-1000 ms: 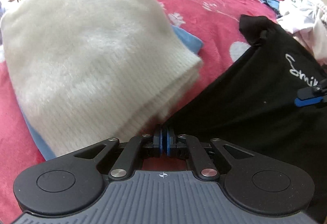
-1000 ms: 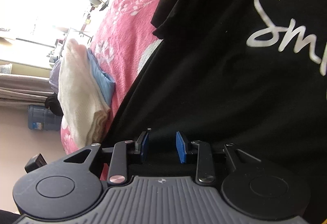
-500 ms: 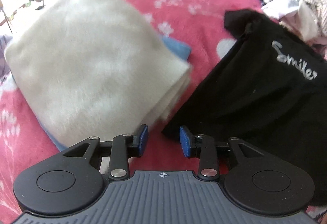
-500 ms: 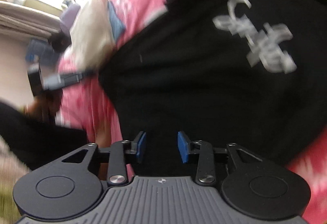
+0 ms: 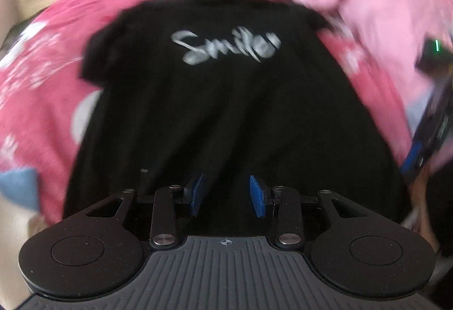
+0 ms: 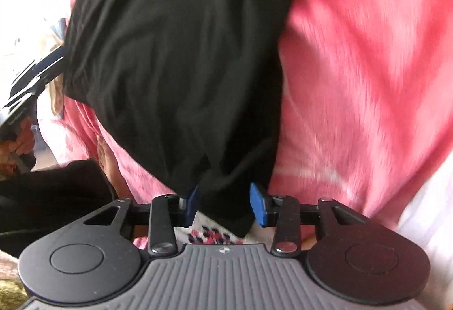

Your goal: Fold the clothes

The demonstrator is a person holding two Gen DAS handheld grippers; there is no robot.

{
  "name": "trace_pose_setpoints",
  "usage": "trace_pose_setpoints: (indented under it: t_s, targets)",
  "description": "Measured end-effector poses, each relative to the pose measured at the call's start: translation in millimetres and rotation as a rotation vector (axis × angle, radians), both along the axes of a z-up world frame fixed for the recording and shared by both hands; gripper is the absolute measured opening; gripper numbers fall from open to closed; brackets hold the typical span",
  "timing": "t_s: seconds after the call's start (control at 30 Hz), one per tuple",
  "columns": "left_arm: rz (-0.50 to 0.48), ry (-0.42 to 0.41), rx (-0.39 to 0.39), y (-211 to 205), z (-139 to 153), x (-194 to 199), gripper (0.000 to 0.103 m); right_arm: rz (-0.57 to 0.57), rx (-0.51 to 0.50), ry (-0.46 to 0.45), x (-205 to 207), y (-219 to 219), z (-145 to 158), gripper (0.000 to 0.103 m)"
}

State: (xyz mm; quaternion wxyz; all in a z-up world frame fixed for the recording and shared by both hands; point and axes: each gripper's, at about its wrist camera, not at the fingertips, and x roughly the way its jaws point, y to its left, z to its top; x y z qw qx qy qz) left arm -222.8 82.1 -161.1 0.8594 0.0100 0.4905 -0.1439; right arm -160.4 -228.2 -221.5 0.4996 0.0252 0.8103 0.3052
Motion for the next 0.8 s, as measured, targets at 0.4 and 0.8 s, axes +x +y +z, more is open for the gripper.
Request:
trace_pose_setpoints:
  t_s: [0.4,0.8]
  targets:
    - [0.246,0.080,0.027,63,-37,-21,0.035,0.042,0.012,-0.033,-11,-1,-15,0.005]
    - [0.171,0.059,0.075,55,-37,-21,0.035,0.243,-0.110,-0.103,-6,-1,5,0.003]
